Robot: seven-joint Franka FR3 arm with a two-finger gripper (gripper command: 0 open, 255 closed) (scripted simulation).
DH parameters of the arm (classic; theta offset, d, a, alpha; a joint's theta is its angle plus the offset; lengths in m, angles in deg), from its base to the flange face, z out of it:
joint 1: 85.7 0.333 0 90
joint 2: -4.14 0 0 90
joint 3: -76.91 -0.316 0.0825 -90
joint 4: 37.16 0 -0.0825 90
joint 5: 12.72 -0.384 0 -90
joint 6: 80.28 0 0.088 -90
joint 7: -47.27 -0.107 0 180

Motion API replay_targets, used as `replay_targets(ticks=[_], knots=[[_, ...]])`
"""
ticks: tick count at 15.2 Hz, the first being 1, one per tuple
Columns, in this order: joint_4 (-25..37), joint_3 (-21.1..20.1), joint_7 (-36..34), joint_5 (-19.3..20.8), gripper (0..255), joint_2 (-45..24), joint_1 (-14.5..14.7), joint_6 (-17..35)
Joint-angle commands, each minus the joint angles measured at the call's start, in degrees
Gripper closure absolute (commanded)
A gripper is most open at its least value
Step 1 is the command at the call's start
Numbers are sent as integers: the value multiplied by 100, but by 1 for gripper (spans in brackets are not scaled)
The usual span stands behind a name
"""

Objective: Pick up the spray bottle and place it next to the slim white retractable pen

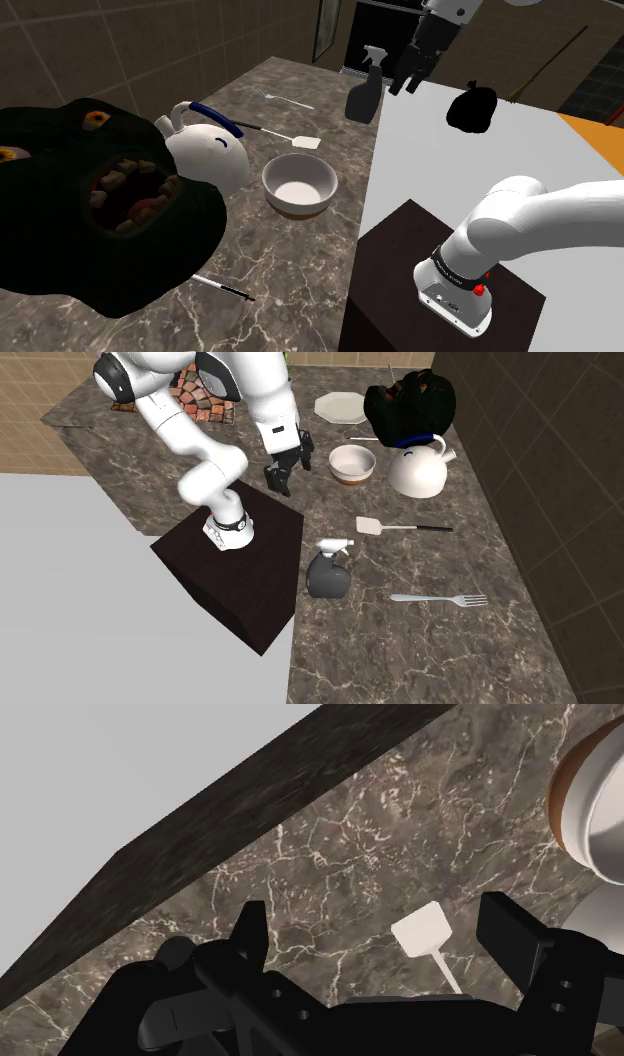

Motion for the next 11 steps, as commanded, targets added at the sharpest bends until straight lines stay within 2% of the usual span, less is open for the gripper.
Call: replay_targets(ticks=[1, 6, 11], knots=[[0, 0, 0, 0, 0, 0, 0, 0], [967, 497, 926, 341, 0, -1006, 75, -152], [2153, 933, 1844, 515, 0, -2106, 174, -395]])
